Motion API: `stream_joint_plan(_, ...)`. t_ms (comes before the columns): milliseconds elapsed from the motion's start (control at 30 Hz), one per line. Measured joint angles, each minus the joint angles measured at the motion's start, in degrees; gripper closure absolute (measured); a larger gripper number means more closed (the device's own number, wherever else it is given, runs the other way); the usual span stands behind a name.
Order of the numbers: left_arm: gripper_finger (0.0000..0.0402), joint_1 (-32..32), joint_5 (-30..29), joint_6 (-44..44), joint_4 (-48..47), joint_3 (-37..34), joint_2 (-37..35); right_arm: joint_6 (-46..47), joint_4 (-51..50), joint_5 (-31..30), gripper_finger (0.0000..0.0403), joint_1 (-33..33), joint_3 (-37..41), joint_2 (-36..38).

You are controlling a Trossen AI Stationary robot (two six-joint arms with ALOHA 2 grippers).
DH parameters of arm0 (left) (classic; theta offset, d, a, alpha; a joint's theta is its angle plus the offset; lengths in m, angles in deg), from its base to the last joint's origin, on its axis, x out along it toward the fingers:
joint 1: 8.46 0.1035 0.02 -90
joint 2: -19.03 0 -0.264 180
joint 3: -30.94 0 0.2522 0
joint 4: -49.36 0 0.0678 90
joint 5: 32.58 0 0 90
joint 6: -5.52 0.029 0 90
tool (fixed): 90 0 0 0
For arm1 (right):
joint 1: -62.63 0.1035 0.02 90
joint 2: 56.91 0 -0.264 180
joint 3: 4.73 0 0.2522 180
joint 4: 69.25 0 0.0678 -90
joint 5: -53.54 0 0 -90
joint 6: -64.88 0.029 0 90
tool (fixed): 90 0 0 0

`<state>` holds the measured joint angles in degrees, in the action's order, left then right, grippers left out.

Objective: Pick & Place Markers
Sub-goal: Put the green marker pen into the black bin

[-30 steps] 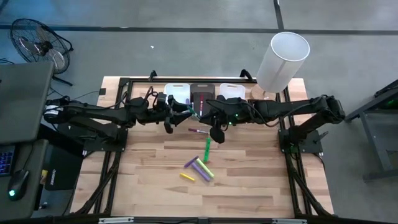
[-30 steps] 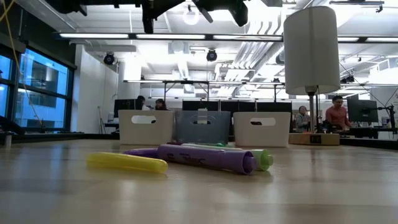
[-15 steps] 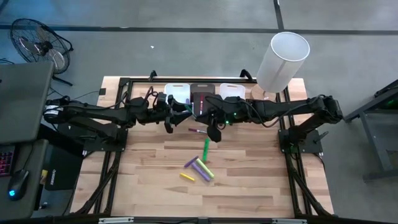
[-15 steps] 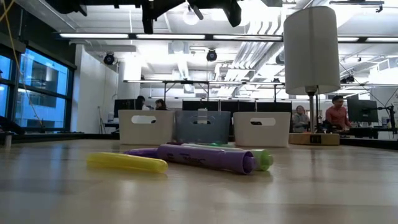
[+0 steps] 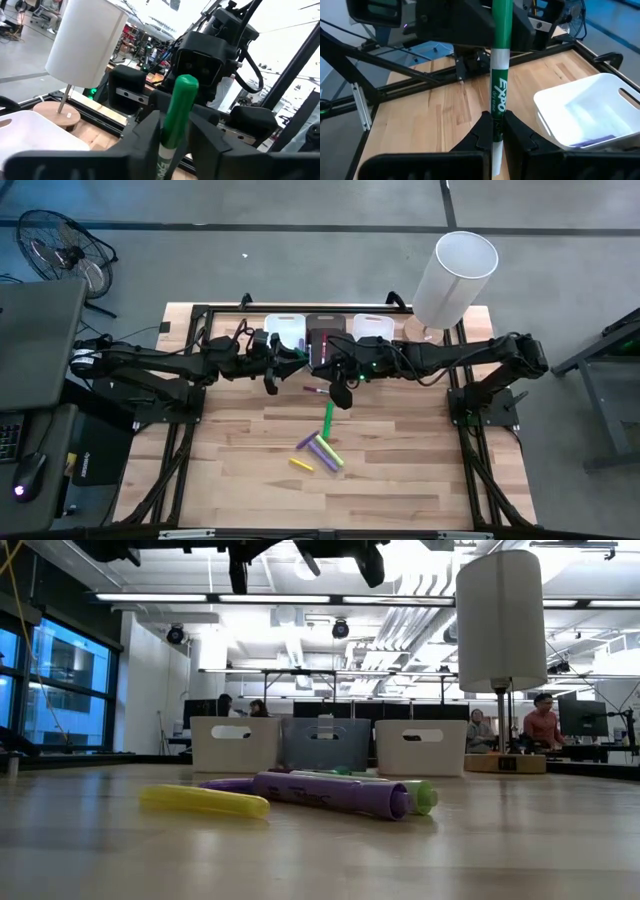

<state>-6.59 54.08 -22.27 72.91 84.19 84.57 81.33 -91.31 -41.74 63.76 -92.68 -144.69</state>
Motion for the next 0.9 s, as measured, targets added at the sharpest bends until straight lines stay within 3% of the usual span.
stream_joint_plan(167, 0.0364, 0.1, -0.2, 0.6, -0.4, 0.0, 0.0, 0.5, -0.1, 0.2, 0.0392, 0.0, 0.0, 0.0)
stream_joint_plan(600, 0.0365, 0.0, 0.0, 0.4, -1.6, 0.0, 0.0, -0.1, -0.8, 0.4, 0.0401, 0.0, 0.0, 0.0)
stream_joint_plan(767, 0.0365, 0.0, 0.1, 0.3, -1.5, 0.0, 0.0, 0.1, -1.9, -0.4, 0.0375, 0.0, 0.0, 0.7)
stream_joint_plan(900, 0.0365, 0.0, 0.2, 0.3, -1.9, 0.0, 0.0, 1.9, -9.3, -3.5, 0.0336, -0.3, 0.0, 3.5)
